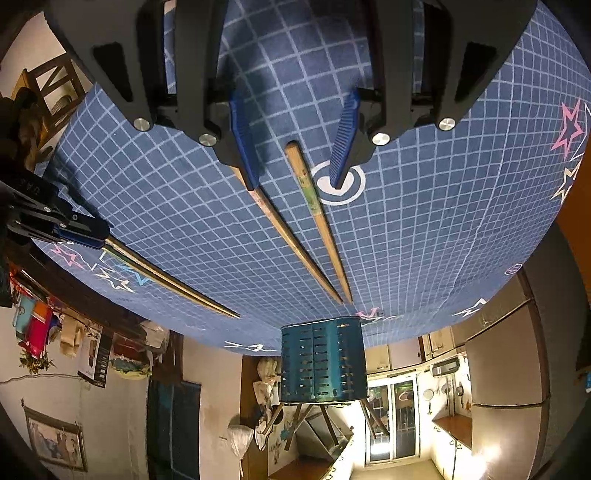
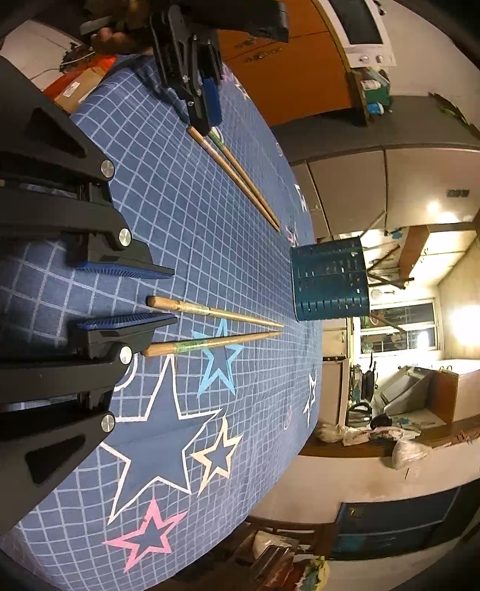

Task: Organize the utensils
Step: 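Close the left tool on a chopstick while the right tool grasps another, then carry the left tool's chopstick to the teal holder while the right tool carries its own, then lower the chopstick into the holder and open the left tool while the right tool opens, then withdraw both open tools back toward the last chopsticks, then close the left tool on a chopstick while the right tool grasps another, then carry the left tool's chopstick to the teal holder while the right tool carries its own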

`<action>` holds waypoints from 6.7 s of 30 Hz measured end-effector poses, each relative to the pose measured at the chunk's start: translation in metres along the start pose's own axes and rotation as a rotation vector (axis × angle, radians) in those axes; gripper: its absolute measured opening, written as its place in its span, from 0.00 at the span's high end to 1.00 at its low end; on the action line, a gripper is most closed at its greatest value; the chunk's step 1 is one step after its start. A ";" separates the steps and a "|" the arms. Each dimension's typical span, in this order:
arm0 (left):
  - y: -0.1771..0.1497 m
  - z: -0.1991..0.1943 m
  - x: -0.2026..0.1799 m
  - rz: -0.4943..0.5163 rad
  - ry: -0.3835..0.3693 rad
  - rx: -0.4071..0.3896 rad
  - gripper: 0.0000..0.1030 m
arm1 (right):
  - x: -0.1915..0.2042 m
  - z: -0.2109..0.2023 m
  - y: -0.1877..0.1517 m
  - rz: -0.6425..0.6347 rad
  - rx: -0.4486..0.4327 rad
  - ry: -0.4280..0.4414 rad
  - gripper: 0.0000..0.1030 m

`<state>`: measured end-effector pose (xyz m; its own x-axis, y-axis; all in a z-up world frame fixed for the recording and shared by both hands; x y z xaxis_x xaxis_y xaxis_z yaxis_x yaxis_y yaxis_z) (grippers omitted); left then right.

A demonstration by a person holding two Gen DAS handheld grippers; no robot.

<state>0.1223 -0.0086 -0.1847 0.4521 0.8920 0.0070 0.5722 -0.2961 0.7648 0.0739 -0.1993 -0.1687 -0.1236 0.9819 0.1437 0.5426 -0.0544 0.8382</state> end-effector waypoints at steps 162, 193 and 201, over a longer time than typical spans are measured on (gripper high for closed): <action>0.019 -0.013 -0.002 0.021 -0.010 -0.011 0.42 | -0.023 -0.010 0.000 -0.024 0.052 -0.032 0.75; -0.005 -0.015 -0.014 -0.052 0.010 -0.072 0.95 | -0.022 -0.023 -0.002 -0.061 -0.065 -0.072 0.92; 0.017 -0.058 -0.014 -0.042 0.013 -0.154 0.95 | -0.016 -0.072 0.034 -0.093 -0.169 -0.076 0.92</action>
<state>0.0855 -0.0065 -0.1345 0.4203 0.9072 -0.0199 0.4782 -0.2028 0.8545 0.0344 -0.2297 -0.1047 -0.1005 0.9946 0.0269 0.3836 0.0138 0.9234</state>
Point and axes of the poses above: each gripper's, at about its wrist camera, not at the fingertips, and z roughly the way its jaws point, x to its left, y to its top, the point moved 8 cm from there along z, roughly the way its jaws point, and after that the axes turned 2 degrees about x, right-handed, at the moved point
